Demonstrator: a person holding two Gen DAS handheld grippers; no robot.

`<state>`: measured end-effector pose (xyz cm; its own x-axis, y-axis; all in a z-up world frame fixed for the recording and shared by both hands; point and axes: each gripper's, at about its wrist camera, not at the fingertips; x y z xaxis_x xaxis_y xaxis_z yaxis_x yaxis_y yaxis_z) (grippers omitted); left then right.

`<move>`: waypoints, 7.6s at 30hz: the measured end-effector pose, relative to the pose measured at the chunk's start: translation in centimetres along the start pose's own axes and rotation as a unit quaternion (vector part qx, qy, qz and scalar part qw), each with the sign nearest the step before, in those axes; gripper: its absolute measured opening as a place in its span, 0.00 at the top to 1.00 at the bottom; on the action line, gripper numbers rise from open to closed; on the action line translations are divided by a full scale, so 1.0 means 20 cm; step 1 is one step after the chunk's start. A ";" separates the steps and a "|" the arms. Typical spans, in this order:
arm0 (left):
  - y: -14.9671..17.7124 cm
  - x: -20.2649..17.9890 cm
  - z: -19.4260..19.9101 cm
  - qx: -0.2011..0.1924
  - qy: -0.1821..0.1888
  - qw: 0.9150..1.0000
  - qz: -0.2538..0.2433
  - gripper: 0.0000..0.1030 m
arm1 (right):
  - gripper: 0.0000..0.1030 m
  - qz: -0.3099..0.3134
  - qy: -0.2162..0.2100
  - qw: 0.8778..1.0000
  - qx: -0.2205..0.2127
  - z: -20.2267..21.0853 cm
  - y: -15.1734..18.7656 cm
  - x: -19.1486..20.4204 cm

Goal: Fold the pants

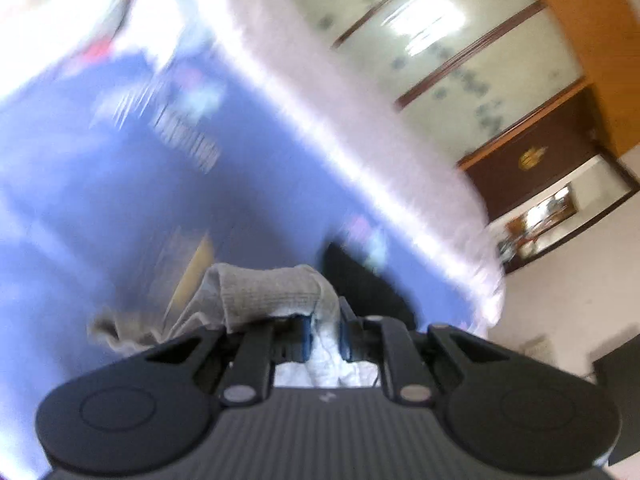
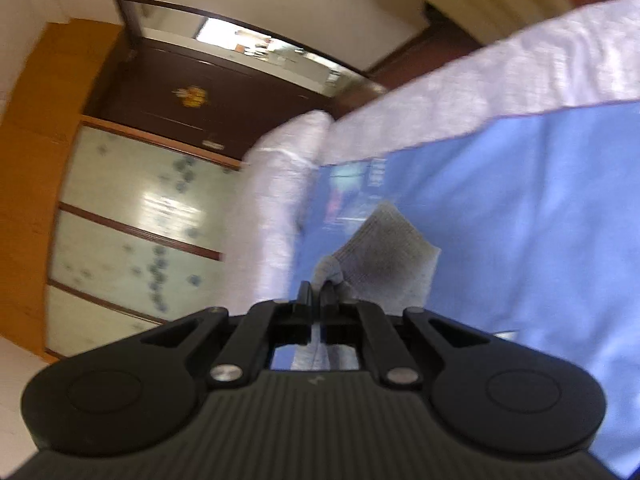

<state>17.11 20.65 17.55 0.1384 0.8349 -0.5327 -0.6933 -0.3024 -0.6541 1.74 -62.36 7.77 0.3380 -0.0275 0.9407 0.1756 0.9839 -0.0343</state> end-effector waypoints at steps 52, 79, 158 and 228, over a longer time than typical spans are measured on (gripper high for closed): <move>1.24 0.98 0.23 0.148 -0.168 0.966 0.129 0.49 | 0.72 0.008 0.195 0.978 -0.080 0.58 0.06 -1.11; 1.30 0.31 -0.39 0.229 -0.094 0.968 -0.049 0.49 | 0.89 0.366 0.282 0.885 -0.059 0.03 0.23 -0.75; 0.44 0.55 -0.79 0.103 -0.119 0.988 0.004 0.95 | 0.77 0.066 0.189 0.979 0.038 -0.60 0.05 -0.67; 0.30 0.72 -0.94 0.009 -0.128 0.985 0.118 0.82 | 0.61 0.133 0.174 0.976 -0.007 -0.75 0.27 -0.42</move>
<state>28.27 22.26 -4.19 -0.2096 0.8312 -0.5149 -0.6975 -0.4961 -0.5171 13.73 -59.38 -5.30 0.6671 0.1681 0.7257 0.0507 0.9617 -0.2693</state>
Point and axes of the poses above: each gripper's, at about its wrist camera, not at the fingertips, and z roughly against the way its jaws point, x to its left, y to its underside, and after that the axes turned 15 degrees about -z, right-handed
